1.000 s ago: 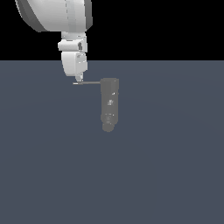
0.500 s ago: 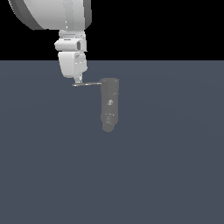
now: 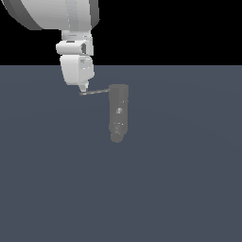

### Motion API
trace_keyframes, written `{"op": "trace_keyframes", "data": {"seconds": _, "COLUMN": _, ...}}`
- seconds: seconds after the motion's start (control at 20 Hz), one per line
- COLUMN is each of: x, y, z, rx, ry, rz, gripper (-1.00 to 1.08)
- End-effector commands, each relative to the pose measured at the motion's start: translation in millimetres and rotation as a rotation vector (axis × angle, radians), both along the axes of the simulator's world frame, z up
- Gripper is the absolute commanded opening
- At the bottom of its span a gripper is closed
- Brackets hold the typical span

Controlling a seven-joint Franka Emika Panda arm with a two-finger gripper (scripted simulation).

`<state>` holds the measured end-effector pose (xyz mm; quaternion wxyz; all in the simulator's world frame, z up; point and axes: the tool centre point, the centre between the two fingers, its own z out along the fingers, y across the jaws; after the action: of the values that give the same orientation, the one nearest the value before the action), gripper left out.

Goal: Turn on the faucet by rotating a designated handle.

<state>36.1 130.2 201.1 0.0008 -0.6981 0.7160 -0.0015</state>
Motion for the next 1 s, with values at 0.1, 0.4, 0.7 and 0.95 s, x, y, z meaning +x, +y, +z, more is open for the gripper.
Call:
{"op": "trace_keyframes", "data": {"seconds": 0.1, "x": -13, "y": 5, "z": 0, "rx": 0.001, "ry": 0.003, "rz": 0.008, "gripper": -1.0}}
{"op": "trace_keyframes", "data": {"seconds": 0.4, "x": -20, "y": -9, "z": 0, "rx": 0.001, "ry": 0.001, "rz": 0.003, "gripper": -1.0}}
{"op": "trace_keyframes", "data": {"seconds": 0.7, "x": -34, "y": -22, "z": 0, "rx": 0.001, "ry": 0.001, "rz": 0.004, "gripper": -1.0}}
{"op": "trace_keyframes", "data": {"seconds": 0.95, "x": -46, "y": -33, "z": 0, "rx": 0.001, "ry": 0.002, "rz": 0.005, "gripper": -1.0}}
